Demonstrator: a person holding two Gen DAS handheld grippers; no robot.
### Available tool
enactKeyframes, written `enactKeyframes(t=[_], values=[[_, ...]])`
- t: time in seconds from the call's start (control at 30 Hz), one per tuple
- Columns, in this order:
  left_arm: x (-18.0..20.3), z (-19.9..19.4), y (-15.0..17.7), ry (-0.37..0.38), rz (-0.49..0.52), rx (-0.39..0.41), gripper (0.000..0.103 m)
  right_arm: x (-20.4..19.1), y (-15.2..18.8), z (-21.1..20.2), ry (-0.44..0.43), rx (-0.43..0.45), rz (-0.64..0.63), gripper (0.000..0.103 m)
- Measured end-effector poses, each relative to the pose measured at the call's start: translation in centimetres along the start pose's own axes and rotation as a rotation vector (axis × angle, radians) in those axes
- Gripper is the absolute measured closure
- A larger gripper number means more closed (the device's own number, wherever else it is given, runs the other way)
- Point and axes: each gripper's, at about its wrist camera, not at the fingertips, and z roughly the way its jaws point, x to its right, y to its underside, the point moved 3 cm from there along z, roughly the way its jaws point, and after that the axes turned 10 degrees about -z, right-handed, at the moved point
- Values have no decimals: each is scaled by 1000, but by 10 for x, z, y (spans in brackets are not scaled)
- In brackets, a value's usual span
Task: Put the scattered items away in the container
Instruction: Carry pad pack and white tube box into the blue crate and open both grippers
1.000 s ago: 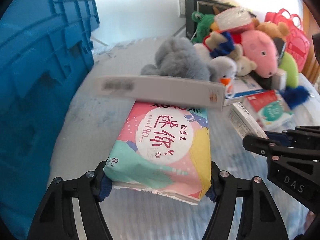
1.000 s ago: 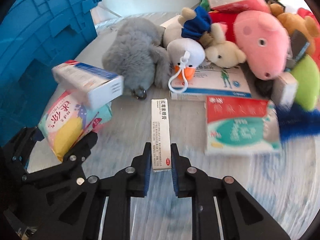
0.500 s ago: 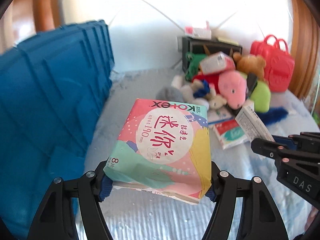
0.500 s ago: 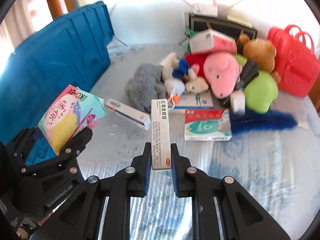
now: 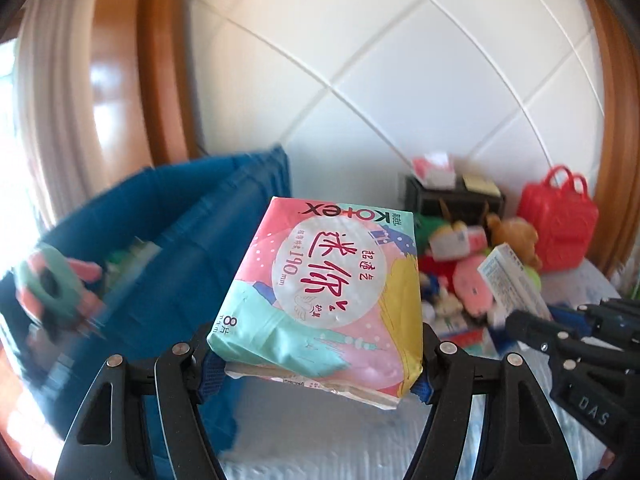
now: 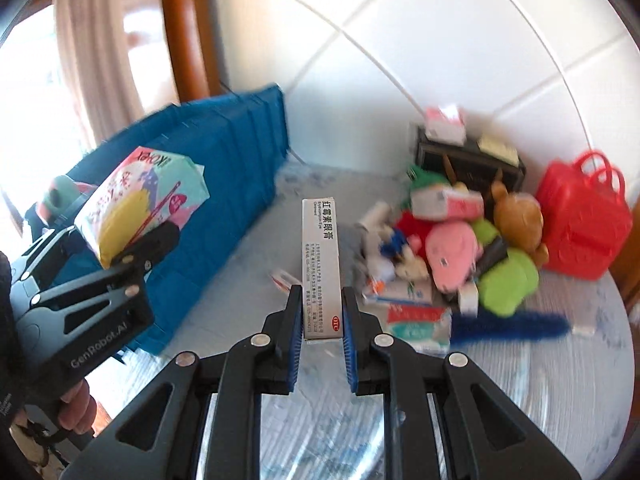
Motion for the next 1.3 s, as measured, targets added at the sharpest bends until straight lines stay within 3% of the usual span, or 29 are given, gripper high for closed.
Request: enactKeyframes(t=[0.13,0.37,0.57,0.7,0.8,1.0,1.17,1.23,1.3], values=[[-38,-17,-31,-29,-10,72,32,-35,-33,-3,-27,56,-44,85],[-143,-27,-74,-134,-33,151,32,-123,-99,9,-105,144,-124,85],[-236,-15,-87,-224,-85,132,32,-203,-134,41,-184,141,-176,85],[-291,6,-89,-280,-117,72,32,-245,-144,63,-212,99,-204,85],[-309,21,-82,-265,-134,28,32,-267,-146,78,-205,58,-215,85],[-317,24,-75,-233,-144,16,30,-281,-145,92,-147,18,-221,85],[-314,14,-72,-219,-134,25,20,-277,-148,86,-108,24,-198,85],[-311,9,-72,-218,-128,36,18,-277,-148,82,-99,34,-196,79],[-310,2,-73,-217,-126,53,16,-276,-149,77,-90,46,-195,58]])
